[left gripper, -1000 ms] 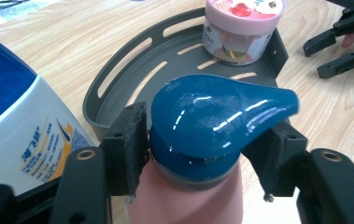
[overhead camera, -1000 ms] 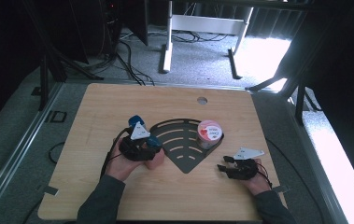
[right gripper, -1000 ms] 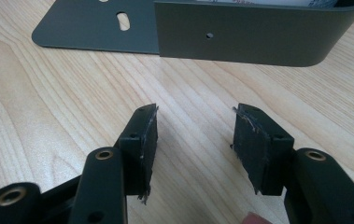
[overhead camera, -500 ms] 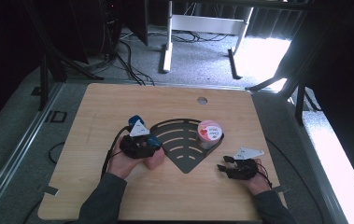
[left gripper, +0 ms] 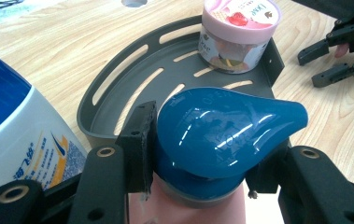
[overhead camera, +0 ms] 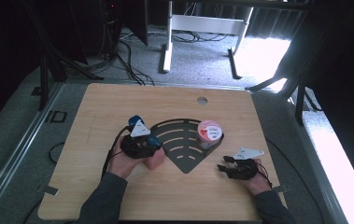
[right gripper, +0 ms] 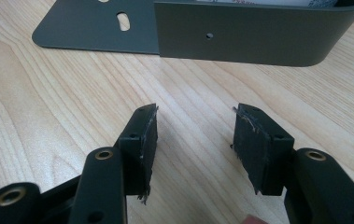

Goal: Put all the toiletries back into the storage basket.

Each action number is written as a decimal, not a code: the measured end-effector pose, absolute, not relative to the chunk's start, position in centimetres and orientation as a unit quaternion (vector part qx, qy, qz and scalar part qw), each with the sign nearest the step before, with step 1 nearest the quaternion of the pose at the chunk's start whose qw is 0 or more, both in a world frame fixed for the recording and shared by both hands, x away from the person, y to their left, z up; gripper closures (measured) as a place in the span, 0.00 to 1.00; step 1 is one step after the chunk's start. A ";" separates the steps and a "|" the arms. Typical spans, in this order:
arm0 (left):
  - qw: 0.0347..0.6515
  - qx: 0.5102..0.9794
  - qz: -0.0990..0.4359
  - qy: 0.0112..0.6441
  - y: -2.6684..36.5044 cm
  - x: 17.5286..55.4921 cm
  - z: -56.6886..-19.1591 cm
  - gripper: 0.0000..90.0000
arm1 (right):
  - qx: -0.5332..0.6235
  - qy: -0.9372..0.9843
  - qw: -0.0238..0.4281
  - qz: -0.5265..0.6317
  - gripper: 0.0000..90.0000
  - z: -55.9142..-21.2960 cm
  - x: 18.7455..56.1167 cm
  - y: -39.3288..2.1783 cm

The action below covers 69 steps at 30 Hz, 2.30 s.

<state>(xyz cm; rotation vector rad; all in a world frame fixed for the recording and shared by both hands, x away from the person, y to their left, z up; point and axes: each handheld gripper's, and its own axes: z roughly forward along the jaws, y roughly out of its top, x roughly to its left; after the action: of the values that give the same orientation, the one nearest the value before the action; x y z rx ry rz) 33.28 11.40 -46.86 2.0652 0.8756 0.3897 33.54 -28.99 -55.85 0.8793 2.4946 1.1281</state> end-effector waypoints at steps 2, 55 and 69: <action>0.418 0.824 0.156 0.349 11.4 33.3 -46.8 0.58 | 0.303 0.860 0.133 0.389 0.55 -55.8 33.5 -29.0; 0.403 0.846 0.149 0.315 9.0 32.0 -43.4 0.59 | 0.304 0.859 0.130 0.390 0.54 -55.8 33.6 -29.0; 0.406 0.848 0.149 0.307 8.2 32.5 -42.3 0.59 | 0.305 0.859 0.129 0.391 0.54 -55.8 33.6 -29.0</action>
<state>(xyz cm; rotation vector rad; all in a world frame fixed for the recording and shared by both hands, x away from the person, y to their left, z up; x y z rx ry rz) 32.55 8.22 -42.33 2.1391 0.7755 0.3762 33.61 -28.96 -55.84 0.8860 2.4976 1.1355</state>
